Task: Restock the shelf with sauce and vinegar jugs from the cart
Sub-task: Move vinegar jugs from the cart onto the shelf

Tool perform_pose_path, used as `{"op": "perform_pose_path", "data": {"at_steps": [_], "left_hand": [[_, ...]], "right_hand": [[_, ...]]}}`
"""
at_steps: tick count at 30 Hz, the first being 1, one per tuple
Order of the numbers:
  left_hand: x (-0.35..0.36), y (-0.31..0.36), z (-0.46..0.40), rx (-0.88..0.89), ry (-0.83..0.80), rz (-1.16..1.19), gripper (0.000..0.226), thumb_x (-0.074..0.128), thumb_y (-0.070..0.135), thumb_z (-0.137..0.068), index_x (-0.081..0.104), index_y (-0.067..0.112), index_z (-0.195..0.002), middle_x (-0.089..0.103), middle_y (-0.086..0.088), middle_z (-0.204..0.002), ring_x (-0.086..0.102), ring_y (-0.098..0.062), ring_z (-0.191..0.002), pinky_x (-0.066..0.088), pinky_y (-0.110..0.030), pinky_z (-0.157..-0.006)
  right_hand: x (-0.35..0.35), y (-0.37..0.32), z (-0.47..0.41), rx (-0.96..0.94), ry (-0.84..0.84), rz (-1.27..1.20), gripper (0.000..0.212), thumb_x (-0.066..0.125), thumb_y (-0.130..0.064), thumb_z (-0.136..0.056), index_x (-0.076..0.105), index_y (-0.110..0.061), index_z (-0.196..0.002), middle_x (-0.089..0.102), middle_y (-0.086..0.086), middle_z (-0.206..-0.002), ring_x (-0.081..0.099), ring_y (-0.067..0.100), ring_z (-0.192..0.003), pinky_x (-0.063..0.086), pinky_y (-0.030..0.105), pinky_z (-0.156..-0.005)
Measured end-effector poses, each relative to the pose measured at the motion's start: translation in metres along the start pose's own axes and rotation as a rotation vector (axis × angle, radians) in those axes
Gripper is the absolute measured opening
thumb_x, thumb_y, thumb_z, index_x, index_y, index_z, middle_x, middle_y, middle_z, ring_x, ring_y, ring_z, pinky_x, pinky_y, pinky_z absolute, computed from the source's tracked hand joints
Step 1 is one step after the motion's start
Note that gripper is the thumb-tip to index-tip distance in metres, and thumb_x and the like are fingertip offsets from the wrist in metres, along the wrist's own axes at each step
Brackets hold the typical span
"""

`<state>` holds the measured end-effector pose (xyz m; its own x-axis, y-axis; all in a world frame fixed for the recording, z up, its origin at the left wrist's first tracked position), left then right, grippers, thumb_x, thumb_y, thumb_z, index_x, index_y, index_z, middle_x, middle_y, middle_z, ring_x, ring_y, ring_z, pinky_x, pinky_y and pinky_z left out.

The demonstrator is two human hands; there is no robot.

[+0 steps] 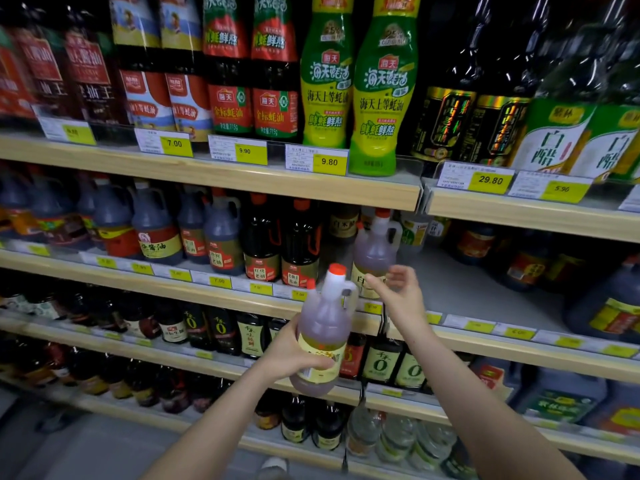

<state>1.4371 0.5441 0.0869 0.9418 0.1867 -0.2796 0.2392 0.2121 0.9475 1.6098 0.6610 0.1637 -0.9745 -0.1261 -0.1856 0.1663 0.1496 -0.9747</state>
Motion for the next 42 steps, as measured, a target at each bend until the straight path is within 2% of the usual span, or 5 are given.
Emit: {"op": "perform_pose_path", "data": {"at_steps": [5, 27, 31, 35, 42], "left_hand": [[-0.042, -0.005, -0.014, -0.007, 0.135, 0.061, 0.079, 0.088, 0.031, -0.039, 0.057, 0.022, -0.112, 0.071, 0.003, -0.101, 0.068, -0.012, -0.092, 0.054, -0.028, -0.074], [-0.097, 0.002, -0.047, 0.091, 0.179, 0.134, 0.079, 0.087, 0.034, -0.039, 0.059, 0.018, -0.111, 0.072, 0.001, -0.100, 0.069, -0.014, -0.093, 0.055, -0.031, -0.076], [-0.067, 0.007, -0.044, 0.057, 0.126, 0.090, 0.085, 0.089, 0.035, -0.039, 0.056, 0.020, -0.116, 0.071, 0.001, -0.105, 0.068, -0.014, -0.096, 0.055, -0.039, -0.085], [-0.025, 0.022, -0.042, 0.096, 0.053, 0.033, 0.081, 0.088, 0.030, -0.039, 0.057, 0.021, -0.113, 0.070, 0.003, -0.104, 0.067, -0.011, -0.096, 0.053, -0.042, -0.089], [0.003, 0.058, -0.047, 0.219, 0.002, -0.011, 0.089, 0.085, 0.039, -0.039, 0.048, 0.031, -0.119, 0.062, 0.011, -0.116, 0.059, -0.004, -0.107, 0.047, -0.030, -0.096]], "right_hand": [[0.007, 0.037, -0.036, 0.080, 0.005, 0.355, 0.110, 0.085, -0.035, -0.062, 0.018, -0.008, -0.145, 0.032, 0.015, -0.146, 0.032, 0.031, -0.134, 0.034, 0.041, -0.105], [0.064, 0.012, -0.088, -0.163, 0.069, 0.367, 0.080, 0.078, -0.032, -0.072, 0.036, -0.004, -0.135, 0.041, 0.020, -0.133, 0.038, 0.033, -0.125, 0.033, 0.035, -0.100], [0.050, -0.024, -0.004, -0.437, -0.239, 0.267, 0.055, 0.071, -0.036, -0.078, 0.049, -0.026, -0.127, 0.042, -0.007, -0.128, 0.043, 0.004, -0.116, 0.035, 0.018, -0.095], [0.055, -0.030, 0.017, -0.234, -0.452, 0.547, 0.079, 0.073, -0.048, -0.072, 0.035, -0.028, -0.138, 0.042, 0.001, -0.130, 0.045, 0.017, -0.120, 0.042, 0.031, -0.094], [0.022, -0.042, 0.022, -0.228, -0.226, 0.480, 0.076, 0.081, -0.036, -0.062, 0.040, -0.023, -0.124, 0.045, 0.000, -0.106, 0.050, 0.017, -0.098, 0.043, 0.032, -0.075]]}}
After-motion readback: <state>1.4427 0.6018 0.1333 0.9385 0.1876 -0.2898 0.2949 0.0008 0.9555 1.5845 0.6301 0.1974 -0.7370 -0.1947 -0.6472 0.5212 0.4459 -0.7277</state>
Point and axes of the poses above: each hand's wrist, its own z-axis away from the middle knuckle, its own x-axis out of the palm, y = z × x, the point moved 3 cm from there along -z, towards the middle knuckle
